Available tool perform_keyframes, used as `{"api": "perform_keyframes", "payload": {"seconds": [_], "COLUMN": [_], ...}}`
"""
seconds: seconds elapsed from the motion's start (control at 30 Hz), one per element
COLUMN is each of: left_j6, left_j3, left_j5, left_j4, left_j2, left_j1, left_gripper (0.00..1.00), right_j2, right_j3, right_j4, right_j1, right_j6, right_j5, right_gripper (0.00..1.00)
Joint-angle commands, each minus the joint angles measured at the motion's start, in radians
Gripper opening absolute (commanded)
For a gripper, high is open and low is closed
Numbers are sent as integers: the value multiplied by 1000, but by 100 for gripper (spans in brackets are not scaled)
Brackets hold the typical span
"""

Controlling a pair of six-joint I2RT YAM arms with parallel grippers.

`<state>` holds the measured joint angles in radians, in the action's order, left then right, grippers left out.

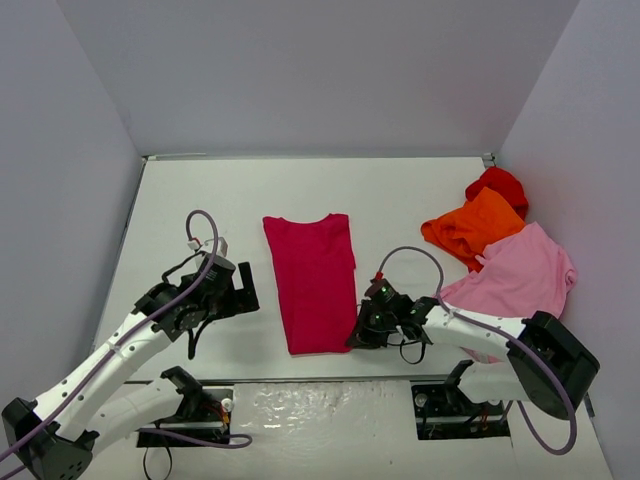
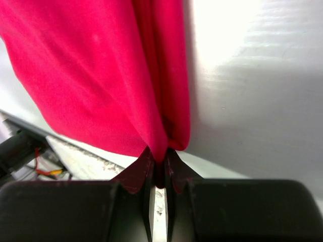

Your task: Fold and stack the t-shirts

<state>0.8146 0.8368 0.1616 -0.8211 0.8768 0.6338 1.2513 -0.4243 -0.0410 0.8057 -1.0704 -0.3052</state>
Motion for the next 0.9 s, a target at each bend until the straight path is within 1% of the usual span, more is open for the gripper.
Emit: {"api": "perform_keyframes", "payload": {"seconds": [0.0, 0.2, 0.37, 0.43, 0.57, 0.7, 0.8, 0.87], "left_j6": [-6, -2, 2, 8, 15, -7, -29, -48], "left_j3": [10, -5, -6, -10, -24, -5, 10, 19], "left_j5": [6, -18, -45, -50, -61, -71, -104, -141], "left_j4": [35, 75, 98, 99, 110, 144, 216, 286], "left_j2": [2, -1, -6, -17, -57, -61, 5, 78], "left_j1": [-3, -3, -2, -2, 1, 1, 3, 3], "left_gripper": [97, 97, 97, 97, 97, 97, 97, 97], "right_j2": [-41, -159, -299, -366, -433, -406, -373, -359], "right_j3": [-131, -174, -201, -219, -270, -324, -328, -319], "right_j4": [161, 257, 355, 388, 436, 464, 469, 469], "right_j1": [61, 140, 195, 216, 250, 266, 273, 279], "right_j6": [90, 44, -36, -79, -113, -92, -80, -76], "right_j5": [116, 122, 146, 156, 189, 218, 228, 231], "right_gripper": [0, 0, 0, 0, 0, 0, 0, 0]}}
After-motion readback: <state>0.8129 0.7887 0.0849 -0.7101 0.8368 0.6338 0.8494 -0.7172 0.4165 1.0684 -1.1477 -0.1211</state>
